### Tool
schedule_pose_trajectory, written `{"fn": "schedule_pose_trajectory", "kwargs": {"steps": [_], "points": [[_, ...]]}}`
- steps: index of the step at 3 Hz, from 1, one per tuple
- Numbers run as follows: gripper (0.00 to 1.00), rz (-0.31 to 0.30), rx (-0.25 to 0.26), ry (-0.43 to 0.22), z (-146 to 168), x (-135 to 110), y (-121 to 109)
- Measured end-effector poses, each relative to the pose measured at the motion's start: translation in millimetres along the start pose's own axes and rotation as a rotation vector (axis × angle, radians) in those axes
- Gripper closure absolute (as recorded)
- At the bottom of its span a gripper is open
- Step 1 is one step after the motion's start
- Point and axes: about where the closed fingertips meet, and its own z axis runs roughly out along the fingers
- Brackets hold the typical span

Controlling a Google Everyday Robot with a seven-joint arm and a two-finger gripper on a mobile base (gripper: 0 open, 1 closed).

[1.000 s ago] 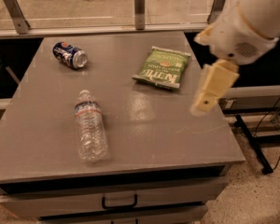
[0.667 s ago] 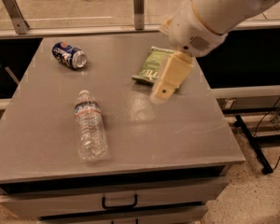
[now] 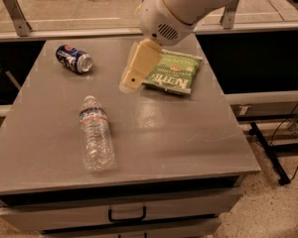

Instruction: Pick pepsi can

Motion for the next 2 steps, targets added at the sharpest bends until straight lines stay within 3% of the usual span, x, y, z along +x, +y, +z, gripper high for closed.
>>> {"fn": "schedule_pose_trajectory", "kwargs": {"steps": [1,2], "points": [[0.00,0.038,0.035,-0.039,16.3,-1.6,-14.4],[0.00,0.115,0.083,-0.106,72.5,-9.2,-56.2]]}}
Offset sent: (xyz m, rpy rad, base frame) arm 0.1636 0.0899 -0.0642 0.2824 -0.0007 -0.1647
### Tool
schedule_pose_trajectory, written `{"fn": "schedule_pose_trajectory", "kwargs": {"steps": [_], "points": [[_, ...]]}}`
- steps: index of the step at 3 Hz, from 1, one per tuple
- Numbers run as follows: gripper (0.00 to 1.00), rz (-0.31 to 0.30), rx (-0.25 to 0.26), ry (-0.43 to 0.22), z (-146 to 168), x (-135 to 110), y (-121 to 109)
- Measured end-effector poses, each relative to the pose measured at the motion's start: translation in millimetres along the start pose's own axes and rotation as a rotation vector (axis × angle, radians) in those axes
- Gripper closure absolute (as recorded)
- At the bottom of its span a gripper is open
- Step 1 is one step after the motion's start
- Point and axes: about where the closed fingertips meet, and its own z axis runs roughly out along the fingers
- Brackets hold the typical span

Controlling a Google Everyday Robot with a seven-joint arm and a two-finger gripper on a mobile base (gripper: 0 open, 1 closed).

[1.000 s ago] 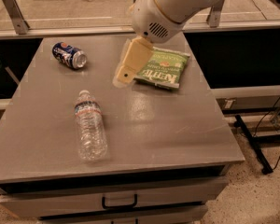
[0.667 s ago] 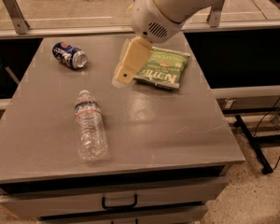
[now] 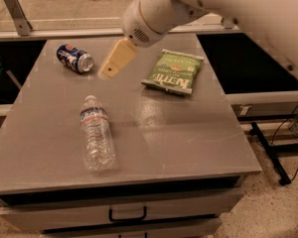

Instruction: Pick pepsi can

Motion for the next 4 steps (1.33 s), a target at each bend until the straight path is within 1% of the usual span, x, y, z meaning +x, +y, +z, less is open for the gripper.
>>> {"fn": "schedule_pose_trajectory", "kwargs": {"steps": [1,2,3,4], "points": [[0.00,0.069,0.012,-0.040,69.8,-6.5,-31.8],[0.00,0.125,0.013,-0.024,135.3,-9.9,-46.4],[0.00,0.180,0.001,0.016,184.2,-7.4,-50.0],[0.00,0.230,-0.022,0.040,214.7,-3.4,-45.0]]}}
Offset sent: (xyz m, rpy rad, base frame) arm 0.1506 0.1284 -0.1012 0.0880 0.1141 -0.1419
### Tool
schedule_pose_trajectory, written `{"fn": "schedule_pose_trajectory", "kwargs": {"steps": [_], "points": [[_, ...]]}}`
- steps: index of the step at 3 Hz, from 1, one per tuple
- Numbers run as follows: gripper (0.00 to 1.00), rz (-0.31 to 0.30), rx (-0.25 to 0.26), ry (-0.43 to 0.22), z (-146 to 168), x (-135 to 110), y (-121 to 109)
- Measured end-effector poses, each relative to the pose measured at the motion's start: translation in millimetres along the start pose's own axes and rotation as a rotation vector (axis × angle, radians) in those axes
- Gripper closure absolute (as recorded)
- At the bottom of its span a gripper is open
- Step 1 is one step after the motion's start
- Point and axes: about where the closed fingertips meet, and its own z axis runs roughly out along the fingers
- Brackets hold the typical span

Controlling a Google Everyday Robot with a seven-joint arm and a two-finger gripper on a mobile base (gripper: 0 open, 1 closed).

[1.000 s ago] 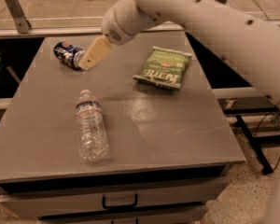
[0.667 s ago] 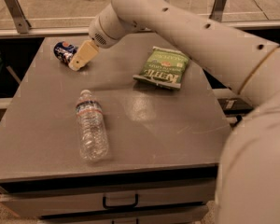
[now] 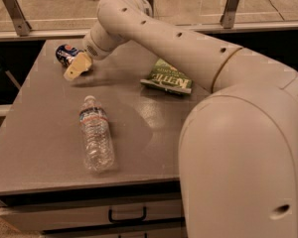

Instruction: Pick pepsi can

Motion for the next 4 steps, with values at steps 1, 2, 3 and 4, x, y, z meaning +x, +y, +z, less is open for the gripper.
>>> {"fn": "schedule_pose_trajectory", "kwargs": {"steps": [1,2,3,4], "points": [[0.18,0.024,-0.016,-0.004,14.5,-2.6,4.8],[0.42,0.028,-0.014,-0.029,11.7,-9.2,7.4],[0.64,0.015,-0.010,-0.071,-4.3,-17.5,13.6],[0.88,-0.007,-0.052,-0.163,-35.7,-25.8,27.1]]}}
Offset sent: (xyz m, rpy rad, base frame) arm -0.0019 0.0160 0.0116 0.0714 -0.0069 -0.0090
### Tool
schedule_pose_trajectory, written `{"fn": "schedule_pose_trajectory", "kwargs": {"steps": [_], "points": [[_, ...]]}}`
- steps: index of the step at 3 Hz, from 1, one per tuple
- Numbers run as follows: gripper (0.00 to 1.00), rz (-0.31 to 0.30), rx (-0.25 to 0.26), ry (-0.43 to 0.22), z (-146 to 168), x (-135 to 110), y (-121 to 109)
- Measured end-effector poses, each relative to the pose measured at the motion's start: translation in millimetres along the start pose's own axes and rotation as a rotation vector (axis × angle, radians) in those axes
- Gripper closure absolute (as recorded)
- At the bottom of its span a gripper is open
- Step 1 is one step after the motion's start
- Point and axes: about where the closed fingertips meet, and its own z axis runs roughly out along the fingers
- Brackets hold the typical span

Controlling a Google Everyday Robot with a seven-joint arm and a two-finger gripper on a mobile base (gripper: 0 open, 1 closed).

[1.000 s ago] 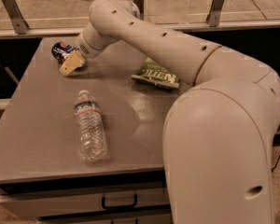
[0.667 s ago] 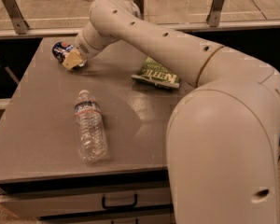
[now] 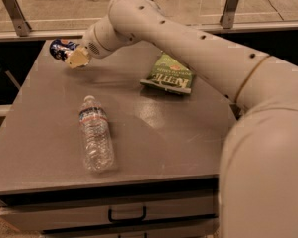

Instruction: Pick pepsi can

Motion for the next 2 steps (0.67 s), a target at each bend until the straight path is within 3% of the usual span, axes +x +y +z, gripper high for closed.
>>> {"fn": "schedule_pose_trajectory", "kwargs": {"steps": [1,2], "points": [[1.00,-0.021,-0.080,-0.127,-49.3,-15.6,13.4],[1.00,-0.080,-0.087,-0.170,-67.2,-19.7,17.9]]}}
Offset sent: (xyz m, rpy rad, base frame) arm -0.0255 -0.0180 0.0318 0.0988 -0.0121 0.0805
